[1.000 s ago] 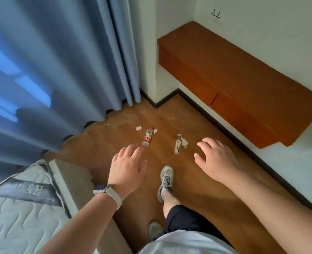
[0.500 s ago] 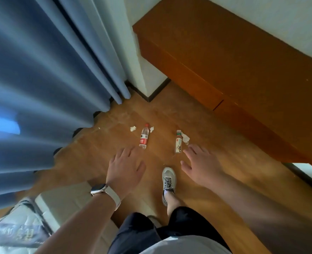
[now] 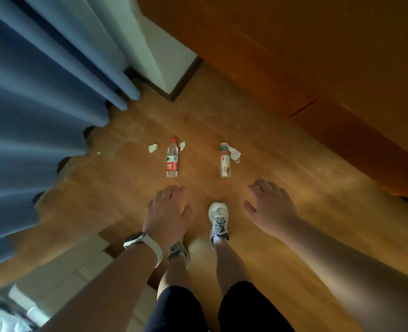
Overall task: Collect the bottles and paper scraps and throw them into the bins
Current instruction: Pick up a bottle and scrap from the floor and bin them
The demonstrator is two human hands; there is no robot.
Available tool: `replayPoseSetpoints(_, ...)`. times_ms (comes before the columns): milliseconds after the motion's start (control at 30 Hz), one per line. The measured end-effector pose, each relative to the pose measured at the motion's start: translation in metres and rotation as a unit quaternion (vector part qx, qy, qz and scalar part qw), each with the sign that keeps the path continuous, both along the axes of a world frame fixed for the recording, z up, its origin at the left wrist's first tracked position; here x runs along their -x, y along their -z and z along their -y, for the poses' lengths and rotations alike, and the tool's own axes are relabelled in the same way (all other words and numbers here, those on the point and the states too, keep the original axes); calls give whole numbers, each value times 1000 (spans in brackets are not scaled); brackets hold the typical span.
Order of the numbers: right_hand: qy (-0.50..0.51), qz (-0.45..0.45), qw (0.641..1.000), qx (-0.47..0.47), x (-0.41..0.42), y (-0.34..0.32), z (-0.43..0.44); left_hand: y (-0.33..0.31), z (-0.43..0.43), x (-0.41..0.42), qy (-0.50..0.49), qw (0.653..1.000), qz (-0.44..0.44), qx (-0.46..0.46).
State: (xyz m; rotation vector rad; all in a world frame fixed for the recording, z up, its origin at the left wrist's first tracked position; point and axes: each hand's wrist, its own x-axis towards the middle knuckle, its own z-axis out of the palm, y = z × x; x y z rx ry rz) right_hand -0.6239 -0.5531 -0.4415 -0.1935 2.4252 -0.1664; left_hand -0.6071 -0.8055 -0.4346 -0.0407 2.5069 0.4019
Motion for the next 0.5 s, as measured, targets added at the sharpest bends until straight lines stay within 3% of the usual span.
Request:
replayPoseSetpoints(300, 75, -24, 997, -2, 50, 198, 0, 222, -24, 54, 45, 997, 44, -34)
replayPoseSetpoints(500, 119, -34, 992, -13, 79, 354, -14, 378, -63, 87, 12, 993, 79, -88)
